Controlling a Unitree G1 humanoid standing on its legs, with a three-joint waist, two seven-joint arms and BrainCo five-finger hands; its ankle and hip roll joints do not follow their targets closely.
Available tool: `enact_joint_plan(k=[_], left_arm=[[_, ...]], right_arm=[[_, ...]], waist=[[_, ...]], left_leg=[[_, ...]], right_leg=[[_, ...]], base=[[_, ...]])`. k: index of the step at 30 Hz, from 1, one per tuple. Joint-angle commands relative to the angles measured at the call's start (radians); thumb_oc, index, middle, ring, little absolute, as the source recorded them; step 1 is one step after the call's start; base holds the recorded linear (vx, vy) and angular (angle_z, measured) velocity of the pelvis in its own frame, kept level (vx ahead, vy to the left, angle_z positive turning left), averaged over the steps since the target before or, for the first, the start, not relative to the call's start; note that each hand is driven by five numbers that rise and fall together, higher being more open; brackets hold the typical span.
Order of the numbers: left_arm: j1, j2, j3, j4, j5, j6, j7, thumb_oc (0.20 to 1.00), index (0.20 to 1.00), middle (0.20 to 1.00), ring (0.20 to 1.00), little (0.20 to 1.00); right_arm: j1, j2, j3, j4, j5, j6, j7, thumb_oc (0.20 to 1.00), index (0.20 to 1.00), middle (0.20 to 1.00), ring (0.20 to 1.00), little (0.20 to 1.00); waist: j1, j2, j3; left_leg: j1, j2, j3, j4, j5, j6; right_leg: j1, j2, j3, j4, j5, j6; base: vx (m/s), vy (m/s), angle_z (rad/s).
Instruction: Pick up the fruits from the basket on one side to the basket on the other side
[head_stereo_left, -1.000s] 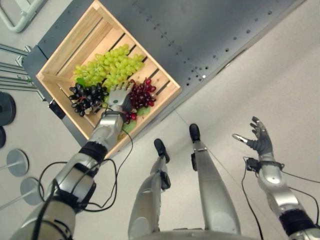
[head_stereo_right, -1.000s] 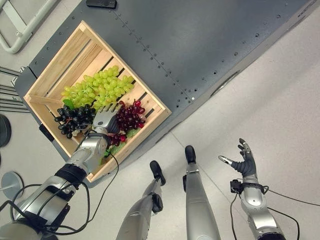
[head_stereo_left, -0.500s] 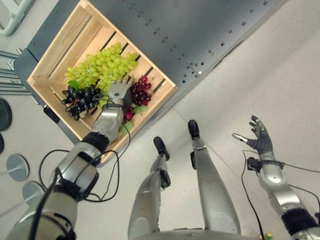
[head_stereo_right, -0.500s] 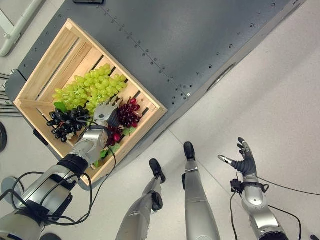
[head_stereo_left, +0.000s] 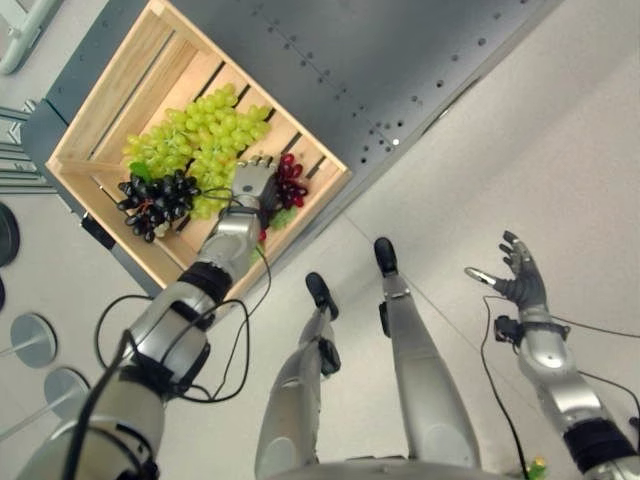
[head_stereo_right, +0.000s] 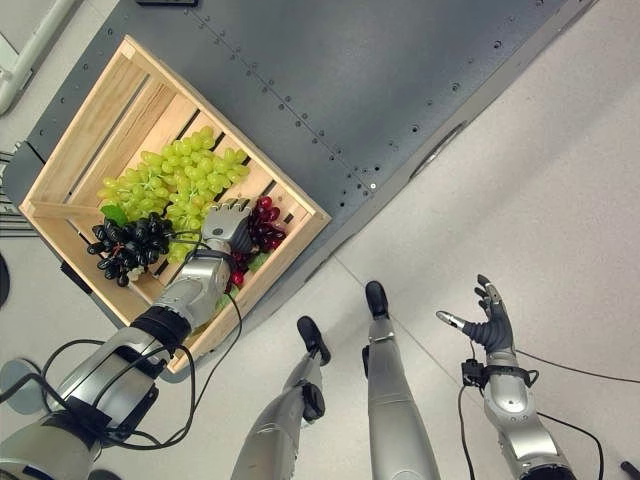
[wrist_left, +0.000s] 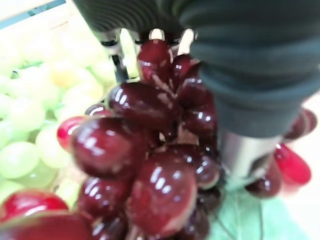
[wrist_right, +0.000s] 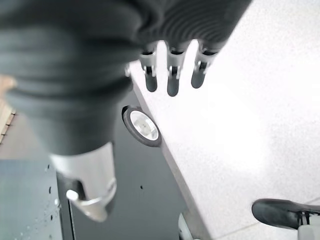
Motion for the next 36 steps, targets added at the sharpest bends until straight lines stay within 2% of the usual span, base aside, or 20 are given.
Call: enact_joint_plan(k=[1, 22, 28, 31, 32, 33, 34, 36], left_arm=[[0.004, -0.061, -0.017, 0.112, 0.027, -0.011, -0.043, 0.200, 0.200, 0.200, 0.200, 0.200], [0.015, -0.042, -0.013, 0.083, 0.003, -0.031, -0.058, 0.200, 0.200, 0.200, 0.200, 0.200], [0.053, -0.029, 0.019, -0.033, -0.051, -0.060, -0.026, 0.200, 0.200, 0.200, 0.200, 0.200], [0.156, -0.015, 0.069, -0.130, -0.077, -0.073, -0.011, 0.200, 0.200, 0.200, 0.200, 0.200], [0.174, -0.008, 0.078, -0.148, -0.076, -0.075, -0.011, 0.200, 0.200, 0.200, 0.200, 0.200], [0.205, 0.002, 0.102, -0.178, -0.091, -0.081, -0.002, 0.200, 0.200, 0.200, 0.200, 0.200], [0.226, 0.007, 0.119, -0.197, -0.099, -0.084, 0.003, 0.200, 0.200, 0.200, 0.200, 0.200], [0.288, 0.027, 0.156, -0.258, -0.109, -0.102, 0.011, 0.200, 0.200, 0.200, 0.200, 0.200]], right_arm=[[0.053, -0.008, -0.030, -0.074, 0.032, -0.050, -0.004, 1.000, 1.000, 1.000, 1.000, 1.000], [0.037, -0.009, -0.047, -0.098, 0.052, -0.056, 0.004, 1.000, 1.000, 1.000, 1.000, 1.000], [0.047, 0.003, -0.044, -0.099, 0.048, -0.048, 0.002, 1.000, 1.000, 1.000, 1.000, 1.000], [0.046, 0.013, -0.045, -0.088, 0.043, -0.044, 0.000, 1.000, 1.000, 1.000, 1.000, 1.000], [0.047, 0.011, -0.046, -0.088, 0.041, -0.043, 0.002, 1.000, 1.000, 1.000, 1.000, 1.000], [0.047, 0.013, -0.044, -0.086, 0.041, -0.040, 0.006, 1.000, 1.000, 1.000, 1.000, 1.000], [0.047, 0.013, -0.043, -0.086, 0.041, -0.040, 0.011, 1.000, 1.000, 1.000, 1.000, 1.000], [0.057, 0.013, -0.044, -0.090, 0.050, -0.035, 0.030, 1.000, 1.000, 1.000, 1.000, 1.000]], waist=[[-0.030, -0.040, 0.006], [-0.030, -0.027, -0.004], [-0.025, -0.040, -0.019], [-0.016, -0.050, -0.031], [-0.017, -0.057, -0.027], [-0.011, -0.055, -0.035], [-0.010, -0.062, -0.031], [0.000, -0.067, -0.038]], left_leg=[[-0.115, -0.001, -0.028, 0.226, -0.142, 0.030], [-0.127, 0.001, -0.027, 0.244, -0.150, 0.031], [-0.120, 0.002, -0.036, 0.249, -0.150, 0.031], [-0.104, 0.000, -0.045, 0.250, -0.149, 0.032], [-0.111, -0.001, -0.035, 0.251, -0.122, 0.039], [-0.091, -0.004, -0.051, 0.250, -0.149, 0.032], [-0.094, -0.005, -0.042, 0.250, -0.122, 0.038], [-0.067, -0.013, -0.053, 0.240, -0.118, 0.038]], right_leg=[[0.083, 0.008, -0.020, -0.086, -0.009, 0.086], [0.071, 0.011, -0.018, -0.074, -0.010, 0.081], [0.086, 0.011, -0.023, -0.072, -0.011, 0.080], [0.105, 0.010, -0.028, -0.071, -0.014, 0.077], [0.102, 0.006, -0.034, -0.073, 0.012, 0.071], [0.122, 0.007, -0.032, -0.069, -0.017, 0.075], [0.122, 0.003, -0.039, -0.073, 0.009, 0.069], [0.157, -0.003, -0.048, -0.083, 0.010, 0.069]], base=[[0.00, 0.000, 0.00], [0.00, 0.000, 0.00], [0.00, 0.000, 0.00], [-0.04, -0.029, 0.02], [0.00, 0.000, 0.00], [-0.10, -0.045, -0.03], [0.00, 0.000, 0.00], [-0.05, -0.024, 0.06]])
